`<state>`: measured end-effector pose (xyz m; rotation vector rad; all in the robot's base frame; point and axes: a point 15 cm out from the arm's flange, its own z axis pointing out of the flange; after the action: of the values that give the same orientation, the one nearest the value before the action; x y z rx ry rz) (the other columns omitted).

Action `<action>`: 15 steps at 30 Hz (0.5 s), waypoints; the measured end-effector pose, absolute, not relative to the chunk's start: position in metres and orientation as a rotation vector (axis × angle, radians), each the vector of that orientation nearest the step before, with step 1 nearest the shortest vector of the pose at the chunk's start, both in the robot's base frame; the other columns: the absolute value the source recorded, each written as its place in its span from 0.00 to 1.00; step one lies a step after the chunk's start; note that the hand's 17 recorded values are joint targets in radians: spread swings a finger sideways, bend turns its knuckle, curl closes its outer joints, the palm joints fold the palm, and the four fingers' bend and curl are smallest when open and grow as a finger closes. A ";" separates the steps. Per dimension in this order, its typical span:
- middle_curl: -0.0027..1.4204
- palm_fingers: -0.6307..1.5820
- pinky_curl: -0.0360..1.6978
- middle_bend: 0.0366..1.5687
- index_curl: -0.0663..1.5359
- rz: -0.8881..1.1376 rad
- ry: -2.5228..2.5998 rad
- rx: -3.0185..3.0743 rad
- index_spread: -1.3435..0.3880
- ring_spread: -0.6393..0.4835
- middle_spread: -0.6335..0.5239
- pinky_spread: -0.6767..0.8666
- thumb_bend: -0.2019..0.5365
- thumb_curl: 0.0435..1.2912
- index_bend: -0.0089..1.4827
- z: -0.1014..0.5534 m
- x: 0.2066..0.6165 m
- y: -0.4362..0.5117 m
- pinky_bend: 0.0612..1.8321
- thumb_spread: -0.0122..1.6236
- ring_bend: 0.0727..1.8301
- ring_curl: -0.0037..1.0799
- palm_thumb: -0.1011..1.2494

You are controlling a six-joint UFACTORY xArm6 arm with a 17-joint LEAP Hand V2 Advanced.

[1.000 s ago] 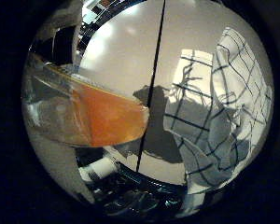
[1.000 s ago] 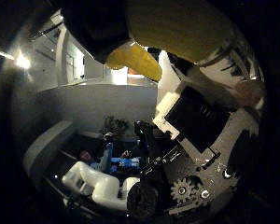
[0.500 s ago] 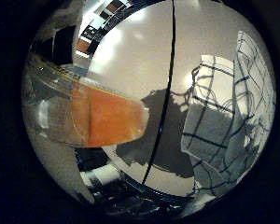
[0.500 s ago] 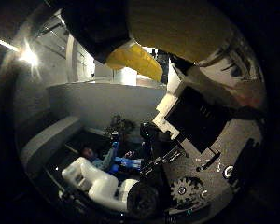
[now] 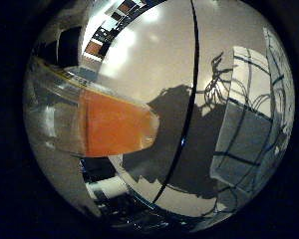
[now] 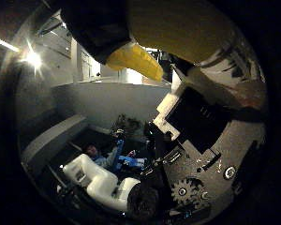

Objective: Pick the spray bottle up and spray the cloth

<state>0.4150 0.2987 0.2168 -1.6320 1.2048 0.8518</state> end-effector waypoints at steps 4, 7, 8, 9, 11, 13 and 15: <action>0.46 0.80 0.54 0.76 0.54 0.864 1.164 -1.634 0.64 0.39 0.45 0.23 0.24 0.49 0.60 0.221 0.411 0.303 0.50 0.60 0.65 0.60 0.77; 0.43 0.77 0.50 0.68 0.51 0.878 1.153 -1.652 0.63 0.38 0.42 0.18 0.24 0.46 0.49 0.218 0.406 0.306 0.48 0.59 0.62 0.55 0.76; 0.42 0.75 0.49 0.65 0.50 0.882 1.149 -1.654 0.63 0.38 0.42 0.17 0.24 0.45 0.44 0.218 0.404 0.307 0.48 0.59 0.60 0.53 0.76; 0.40 0.73 0.48 0.60 0.49 0.886 1.146 -1.658 0.62 0.37 0.41 0.15 0.24 0.44 0.39 0.217 0.403 0.308 0.50 0.59 0.59 0.52 0.76; 0.39 0.71 0.46 0.55 0.47 0.897 1.141 -1.677 0.59 0.36 0.39 0.14 0.24 0.43 0.29 0.213 0.398 0.310 0.51 0.59 0.59 0.49 0.75; 0.38 0.70 0.45 0.51 0.46 0.900 1.140 -1.699 0.57 0.35 0.39 0.13 0.24 0.42 0.24 0.208 0.395 0.308 0.51 0.60 0.58 0.48 0.75; 0.36 0.69 0.43 0.45 0.45 0.904 1.138 -1.718 0.55 0.34 0.39 0.14 0.24 0.41 0.20 0.204 0.393 0.307 0.50 0.60 0.58 0.47 0.75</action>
<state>0.3928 0.3073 0.2036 -1.7176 1.1384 0.9036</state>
